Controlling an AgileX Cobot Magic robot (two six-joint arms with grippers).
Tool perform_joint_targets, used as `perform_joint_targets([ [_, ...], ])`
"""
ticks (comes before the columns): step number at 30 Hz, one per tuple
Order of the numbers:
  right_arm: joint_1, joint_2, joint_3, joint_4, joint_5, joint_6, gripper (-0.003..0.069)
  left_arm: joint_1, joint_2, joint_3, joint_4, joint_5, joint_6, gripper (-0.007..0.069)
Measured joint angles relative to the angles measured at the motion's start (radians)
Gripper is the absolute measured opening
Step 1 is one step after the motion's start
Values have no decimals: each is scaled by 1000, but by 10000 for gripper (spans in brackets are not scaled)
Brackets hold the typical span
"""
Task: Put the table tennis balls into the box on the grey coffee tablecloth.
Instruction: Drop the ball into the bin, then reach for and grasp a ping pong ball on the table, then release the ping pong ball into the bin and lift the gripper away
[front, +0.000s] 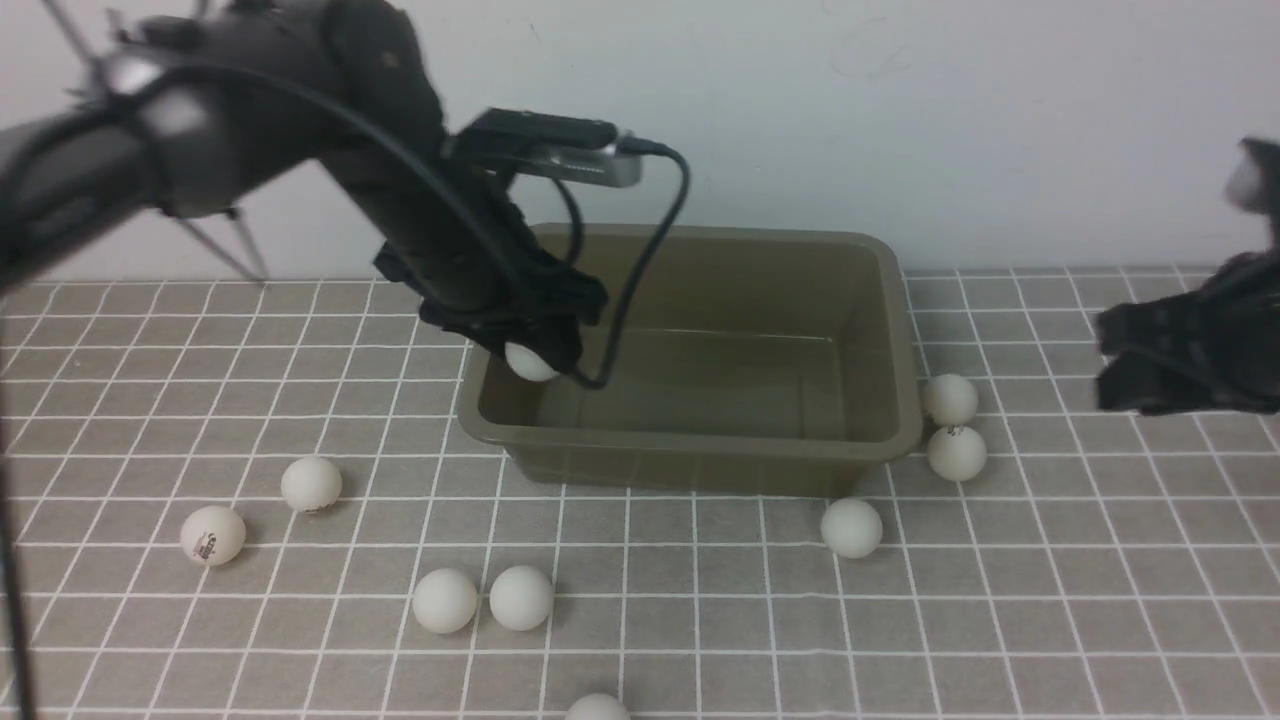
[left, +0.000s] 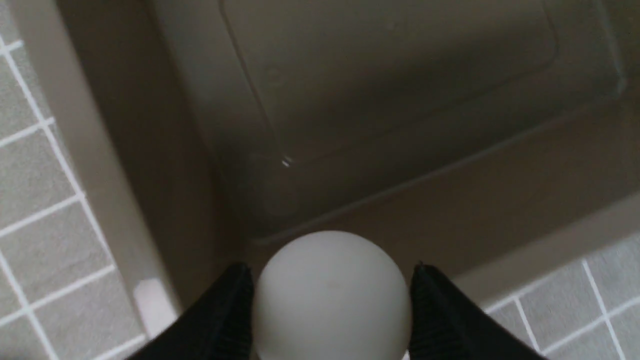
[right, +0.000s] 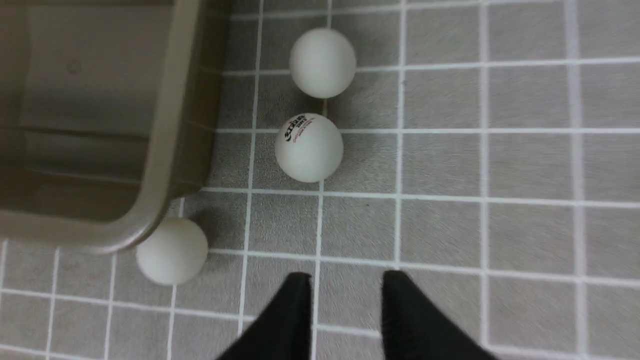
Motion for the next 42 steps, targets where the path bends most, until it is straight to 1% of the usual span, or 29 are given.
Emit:
perform_joint_targets([
  [1,4,41,-22,12,2,-9,291,-5,30,-33,0,9,-8,372],
  [2,14,107,-49,20,3,-24,340,-7,65,-76,0,28,-13,407],
  [4,29,163,-80,21,3,-35,398,-8,85,-111,0,57,-17,456],
  [5,45,219,-109,21,-1,-41,441,-8,99,-152,6,105,-23,499],
  [7,61,274,-141,20,-12,-41,486,-2,99,-184,21,148,-30,512],
  [8,66,292,-152,21,-19,-41,501,5,93,-203,30,168,-37,501],
  [10,77,319,-168,23,-34,-41,513,18,82,-222,47,183,-48,449],
  [12,90,344,-181,23,-55,-44,519,39,59,-230,64,188,-56,336],
  [13,101,369,-190,23,-78,-44,521,67,25,-225,80,193,-61,185],
  [15,108,394,-196,23,-102,-44,520,111,-26,-203,96,193,-73,68],
  [16,109,406,-197,23,-113,-44,514,139,-61,-179,100,193,-80,36],
  [18,110,430,-197,23,-130,-44,485,201,-143,-106,113,193,-90,6],
  [20,110,447,-197,15,-131,-44,390,260,-223,-19,127,194,-96,-3],
  [21,110,447,-197,12,-128,-44,365,266,-232,-9,130,194,-97,-4],
  [22,110,441,-197,-1,-111,-44,353,318,-301,79,143,195,-107,-5],
  [24,108,411,-197,-17,-59,-42,363,376,-374,193,153,196,-114,-5],
  [25,107,401,-197,-18,-52,-42,363,386,-386,216,154,196,-116,-5],
  [26,102,363,-197,-18,4,-33,363,417,-419,305,158,190,-125,-5],
  [28,99,263,-197,18,88,-30,363,444,-438,406,158,154,-139,-5],
  [29,101,234,-197,39,97,-30,363,448,-438,433,158,129,-139,-5],
  [30,114,170,-197,96,91,-34,363,450,-435,494,158,81,-146,-3],
  [32,163,112,-209,169,21,-70,363,446,-419,562,154,8,-139,14],
  [34,206,106,-239,199,-43,-122,363,440,-397,597,148,-55,-118,55],
  [36,240,124,-278,203,-65,-147,363,440,-381,608,146,-91,-108,86],
  [37,266,167,-329,208,-67,-162,363,440,-361,611,146,-130,-103,149],
  [38,269,173,-337,208,-65,-164,363,440,-353,611,146,-139,-102,168],
  [39,286,232,-396,206,-52,-168,363,440,-334,611,146,-179,-101,251],
  [40,290,262,-440,201,-34,-168,372,440,-323,611,146,-194,-101,295],
  [42,294,327,-522,192,22,-147,429,439,-296,611,146,-224,-105,397],
])
